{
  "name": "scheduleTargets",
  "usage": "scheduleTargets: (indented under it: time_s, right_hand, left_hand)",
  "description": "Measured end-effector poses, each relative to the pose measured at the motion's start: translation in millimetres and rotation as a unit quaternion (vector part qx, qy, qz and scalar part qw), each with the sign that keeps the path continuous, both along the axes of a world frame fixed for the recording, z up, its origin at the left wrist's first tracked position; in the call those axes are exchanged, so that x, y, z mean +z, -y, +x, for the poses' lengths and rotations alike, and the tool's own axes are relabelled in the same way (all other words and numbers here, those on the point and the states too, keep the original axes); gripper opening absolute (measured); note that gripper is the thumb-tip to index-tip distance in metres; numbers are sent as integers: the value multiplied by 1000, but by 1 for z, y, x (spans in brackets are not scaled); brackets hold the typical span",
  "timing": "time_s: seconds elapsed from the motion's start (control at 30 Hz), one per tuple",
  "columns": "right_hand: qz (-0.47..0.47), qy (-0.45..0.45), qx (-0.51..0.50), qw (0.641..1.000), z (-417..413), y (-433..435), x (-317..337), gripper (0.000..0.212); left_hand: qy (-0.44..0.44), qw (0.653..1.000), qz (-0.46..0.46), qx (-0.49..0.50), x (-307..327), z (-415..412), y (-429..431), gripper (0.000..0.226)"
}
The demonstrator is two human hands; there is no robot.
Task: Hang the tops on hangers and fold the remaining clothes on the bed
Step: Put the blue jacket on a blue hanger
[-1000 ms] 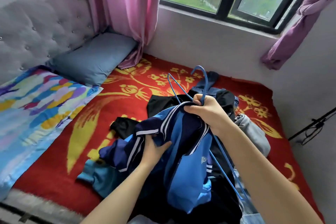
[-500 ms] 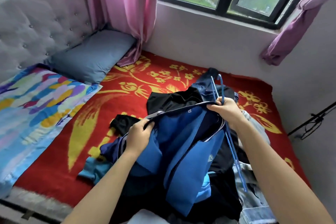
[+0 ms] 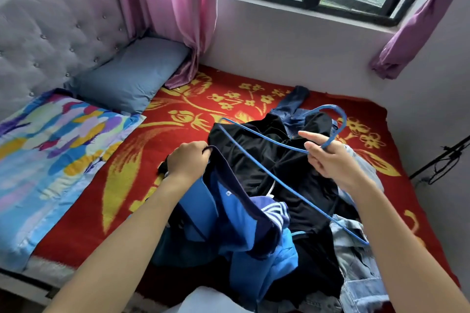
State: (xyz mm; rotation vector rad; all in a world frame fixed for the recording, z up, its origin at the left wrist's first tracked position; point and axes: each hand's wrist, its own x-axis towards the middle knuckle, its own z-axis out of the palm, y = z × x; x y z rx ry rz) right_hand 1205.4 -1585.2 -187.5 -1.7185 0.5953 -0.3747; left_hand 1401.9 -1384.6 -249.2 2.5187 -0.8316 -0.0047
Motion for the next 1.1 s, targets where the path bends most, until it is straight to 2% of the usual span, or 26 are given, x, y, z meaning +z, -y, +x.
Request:
scheduleTargets:
  time_s: [0.03,0.1,0.17,0.27,0.37,0.43,0.47,0.53,0.7,0.83,0.9,0.97,1.0,1.03,1.1]
  right_hand:
    - [39,19,14,999,-6,-1,9,15]
    - [97,11,67,993,-18,-1,27,38]
    - [103,-13,97,990,-27,2,34,62]
    - [99,-52,106,988,-33,9,30,73]
    - [108,-57,93,988,-33,9,26,64]
    - [115,-66,79,988,-31,6,26,29]
    - [114,-65,67,989,-30,7,26,24]
    - [95,-82,51,991,-27,8,22,34]
    - [59,-156,42,985,-11,-8,8,23]
    - [29,-102,-5,994,33,-50,-26,26]
    - [1,-55,-40,998,48,-61,-39,31]
    - [49,-7,-78,996,47,-58,-41,33]
    - [75,19,-90,993,43,-53,-40,34]
    - [92,44,-94,990,38,-48,-39,35]
    - [95,84,-83,988,30,-37,-37,37]
  left_hand:
    - [-2,1000,6,3,1,-1,2,28]
    - [-14,1000,11,12,3,-1,7,27]
    - [-35,999,7,22,4,1,9,24]
    - [-50,999,1,22,2,5,11,27]
    - [-41,999,-4,30,0,8,13,28]
    - [-26,999,-13,41,-2,10,14,22]
    - [-19,999,-18,45,-3,12,15,21]
    - [-12,998,-27,50,-5,16,13,24]
    - [-15,997,-48,58,-1,21,9,28]
    - [-30,994,-90,-60,8,-35,25,22]
    - [-22,992,-37,-120,6,-72,31,27]
    - [-15,989,7,-144,5,-82,27,42]
    - [24,989,-1,-145,9,-74,21,51]
    - [105,985,-11,-139,12,-60,16,58]
    - [249,961,-7,-124,25,-35,11,58]
